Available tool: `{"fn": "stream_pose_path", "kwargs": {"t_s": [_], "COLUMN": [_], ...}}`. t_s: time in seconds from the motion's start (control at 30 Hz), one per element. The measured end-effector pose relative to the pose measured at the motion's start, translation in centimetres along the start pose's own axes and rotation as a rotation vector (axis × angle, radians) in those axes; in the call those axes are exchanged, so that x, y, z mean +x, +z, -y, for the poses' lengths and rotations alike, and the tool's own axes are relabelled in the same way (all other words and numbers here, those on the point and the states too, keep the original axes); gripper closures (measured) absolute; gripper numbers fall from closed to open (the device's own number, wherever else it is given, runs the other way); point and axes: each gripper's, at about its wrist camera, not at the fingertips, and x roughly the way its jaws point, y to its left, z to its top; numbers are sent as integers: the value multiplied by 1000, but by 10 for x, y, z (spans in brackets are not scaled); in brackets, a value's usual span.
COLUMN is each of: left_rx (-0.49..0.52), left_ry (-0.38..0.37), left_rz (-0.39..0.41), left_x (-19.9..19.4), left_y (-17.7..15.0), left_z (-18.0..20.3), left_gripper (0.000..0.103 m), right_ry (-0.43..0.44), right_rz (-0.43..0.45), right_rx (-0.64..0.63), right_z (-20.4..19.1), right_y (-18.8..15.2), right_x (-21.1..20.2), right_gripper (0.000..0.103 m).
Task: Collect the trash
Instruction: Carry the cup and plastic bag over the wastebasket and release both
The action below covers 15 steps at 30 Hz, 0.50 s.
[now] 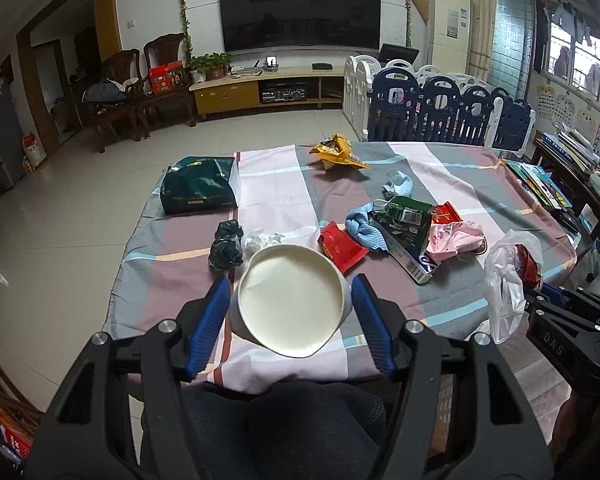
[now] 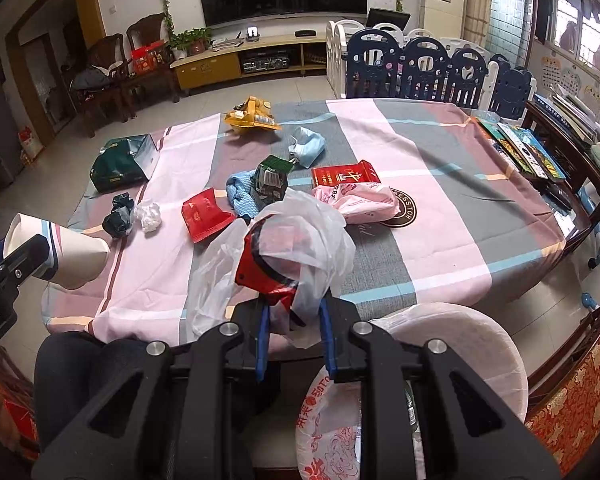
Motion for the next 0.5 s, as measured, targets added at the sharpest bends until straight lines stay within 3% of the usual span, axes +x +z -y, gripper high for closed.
{"fn": "stream_pose_path", "kwargs": {"t_s": [0.5], "left_rx": [10], "left_ry": [-16], "left_rz": [3], "left_x": [-2], "left_y": [2], "left_z": [7], "left_gripper": [39], "right_ry": [-3], "right_rz": [5], "right_rx": [15], "right_z": [11], "right_y": [-2], "right_x": [-13], "right_gripper": [81]}}
